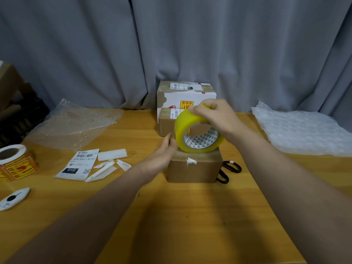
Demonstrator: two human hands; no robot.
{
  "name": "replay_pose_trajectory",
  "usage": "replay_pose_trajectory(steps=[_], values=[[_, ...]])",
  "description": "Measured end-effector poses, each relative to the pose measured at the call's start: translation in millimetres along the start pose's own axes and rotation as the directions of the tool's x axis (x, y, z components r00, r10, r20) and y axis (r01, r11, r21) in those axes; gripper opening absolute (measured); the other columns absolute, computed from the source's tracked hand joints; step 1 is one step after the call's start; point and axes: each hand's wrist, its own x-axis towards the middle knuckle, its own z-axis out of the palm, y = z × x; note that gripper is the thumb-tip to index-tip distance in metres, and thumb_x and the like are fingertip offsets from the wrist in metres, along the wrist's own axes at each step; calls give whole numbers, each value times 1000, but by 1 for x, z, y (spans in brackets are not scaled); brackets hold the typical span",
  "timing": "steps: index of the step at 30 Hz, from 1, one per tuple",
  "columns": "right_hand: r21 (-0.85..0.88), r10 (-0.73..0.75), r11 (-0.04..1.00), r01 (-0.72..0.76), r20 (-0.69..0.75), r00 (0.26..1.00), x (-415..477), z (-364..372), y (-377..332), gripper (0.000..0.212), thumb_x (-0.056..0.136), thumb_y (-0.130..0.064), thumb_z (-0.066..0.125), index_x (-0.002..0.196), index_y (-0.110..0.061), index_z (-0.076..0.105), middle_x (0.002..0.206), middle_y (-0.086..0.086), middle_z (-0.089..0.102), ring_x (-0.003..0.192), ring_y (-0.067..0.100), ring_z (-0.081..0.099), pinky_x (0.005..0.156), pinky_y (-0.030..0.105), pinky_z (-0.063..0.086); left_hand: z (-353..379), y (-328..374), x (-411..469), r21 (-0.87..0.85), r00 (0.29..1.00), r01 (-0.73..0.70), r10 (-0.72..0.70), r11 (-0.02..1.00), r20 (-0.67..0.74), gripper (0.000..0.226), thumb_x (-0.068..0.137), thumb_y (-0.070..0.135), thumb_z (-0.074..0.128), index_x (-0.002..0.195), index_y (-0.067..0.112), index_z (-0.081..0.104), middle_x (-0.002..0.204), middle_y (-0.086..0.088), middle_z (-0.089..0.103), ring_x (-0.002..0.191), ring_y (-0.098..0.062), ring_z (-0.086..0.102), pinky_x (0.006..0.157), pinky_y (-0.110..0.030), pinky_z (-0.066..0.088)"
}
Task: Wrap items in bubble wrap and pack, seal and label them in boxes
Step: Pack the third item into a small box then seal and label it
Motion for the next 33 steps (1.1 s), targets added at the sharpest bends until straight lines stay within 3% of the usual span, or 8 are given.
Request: replay_pose_trajectory(steps=[3, 6, 11, 17, 21, 29, 31, 33], values=[[229, 47, 973, -37, -38, 998, -7, 0, 7, 36, 86, -35, 67, 80, 0, 62, 73, 17, 53, 66, 23, 55, 63, 26, 45, -13, 2, -3, 284, 989, -130, 105, 950, 100, 97, 74, 34, 77, 146, 26, 13, 129, 18, 39, 113, 2, 42, 86, -6, 36], [228, 73, 972, -66, -24, 997, -2, 1, 4, 50, 78, -46, 70, 81, 3, 65, 74, 17, 53, 66, 25, 55, 66, 32, 44, -21, 8, -3, 443, 987, -160, 144, 882, 69, 97, 67, 36, 82, 142, 24, 23, 134, 10, 40, 117, -3, 38, 92, -14, 34], [-498, -18, 867, 27, 23, 1000, 11, -16, -23, 60, 74, -64, 66, 61, -8, 49, 58, 3, 43, 58, 17, 45, 55, 32, 32, -50, 13, -11, 440, 998, -57, 64, 896, -1, 79, 72, 28, 80, 132, 31, 30, 112, 14, 41, 108, -2, 39, 67, -4, 37], [-742, 221, 669, -38, 149, 964, 17, -27, -1, 54, 72, -71, 62, 84, -18, 64, 73, -4, 55, 75, 17, 54, 58, 28, 41, -54, 15, -14, 453, 1000, -13, 14, 891, 1, 76, 72, 31, 79, 128, 37, 28, 122, 7, 41, 115, -10, 40, 72, -10, 35], [-702, 287, 708, -82, 179, 941, 12, -23, 23, 61, 72, -74, 60, 107, -24, 62, 107, -1, 62, 99, 21, 56, 76, 29, 43, -54, 14, -13, 464, 1000, -11, 18, 886, -11, 79, 74, 30, 78, 135, 32, 26, 120, 8, 39, 110, -8, 38, 68, -8, 33], [-722, 416, 675, -150, 205, 886, 9, -9, 46, 102, 55, -89, 54, 125, -15, 59, 126, 5, 60, 109, 26, 56, 89, 37, 47, -54, 10, -12, 457, 1000, -24, 23, 889, 8, 81, 72, 32, 79, 133, 33, 26, 124, 7, 40, 119, -12, 40, 74, -11, 36], [-750, 414, 651, -116, 222, 883, 10, -6, 49, 106, 52, -93, 49, 130, -20, 56, 130, 3, 59, 114, 26, 55, 95, 42, 47, -54, 16, -17, 521, 999, -37, 25, 853, 30, 82, 74, 39, 77, 136, 31, 25, 126, 7, 39, 121, -12, 38, 76, -11, 36], [-797, 414, 598, -85, 217, 884, 10, -6, 49, 98, 61, -90, 47, 128, -19, 57, 129, 3, 59, 112, 26, 55, 93, 40, 48, -53, 20, -23, 773, 991, -89, 137, 629, 3, 86, 77, 55, 67, 144, 24, 22, 142, 2, 34, 130, -15, 32, 98, -22, 36]])
